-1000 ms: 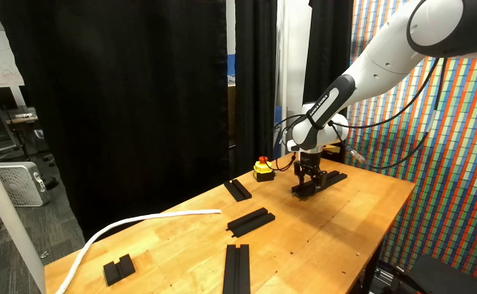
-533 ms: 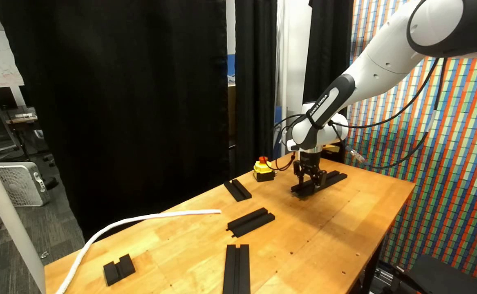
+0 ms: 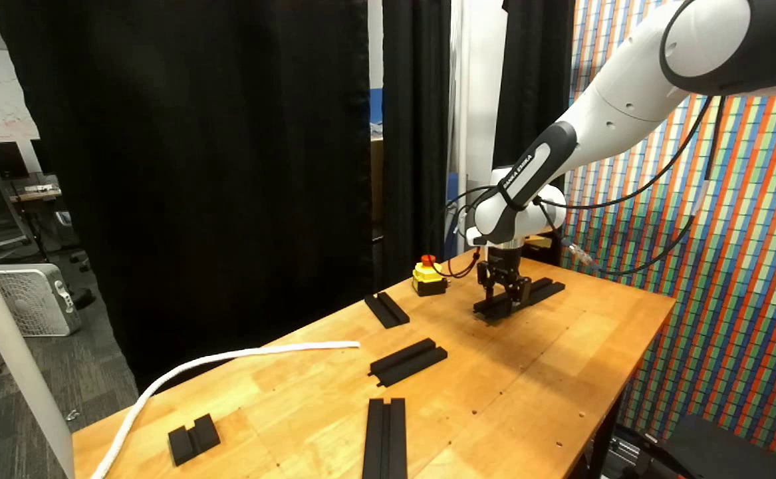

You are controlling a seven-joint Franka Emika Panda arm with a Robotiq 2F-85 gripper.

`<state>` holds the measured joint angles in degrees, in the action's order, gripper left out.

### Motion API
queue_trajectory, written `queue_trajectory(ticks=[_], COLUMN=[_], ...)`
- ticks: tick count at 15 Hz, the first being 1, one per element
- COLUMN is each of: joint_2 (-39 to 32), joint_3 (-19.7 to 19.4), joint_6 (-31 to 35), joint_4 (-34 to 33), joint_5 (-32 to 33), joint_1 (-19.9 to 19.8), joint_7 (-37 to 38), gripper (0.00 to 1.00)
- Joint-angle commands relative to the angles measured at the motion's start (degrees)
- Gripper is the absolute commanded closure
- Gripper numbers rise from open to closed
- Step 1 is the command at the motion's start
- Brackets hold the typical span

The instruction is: Connect the four black pieces together

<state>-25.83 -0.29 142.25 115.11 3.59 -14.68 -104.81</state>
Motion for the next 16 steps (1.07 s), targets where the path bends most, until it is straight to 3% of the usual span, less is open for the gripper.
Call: queue_trajectory(ticks=[1,16], joint_2=[-1.4,-3.1], joint_3=[0.6,0.5], joint_6=[0.1,0.4], joint_4=[-2.2,-3.2], joint_5=[-1.8,-1.7], joint_1=[-1.1,-2.7], joint_7=[-1.8,-2.8], gripper=[0.54,0.54])
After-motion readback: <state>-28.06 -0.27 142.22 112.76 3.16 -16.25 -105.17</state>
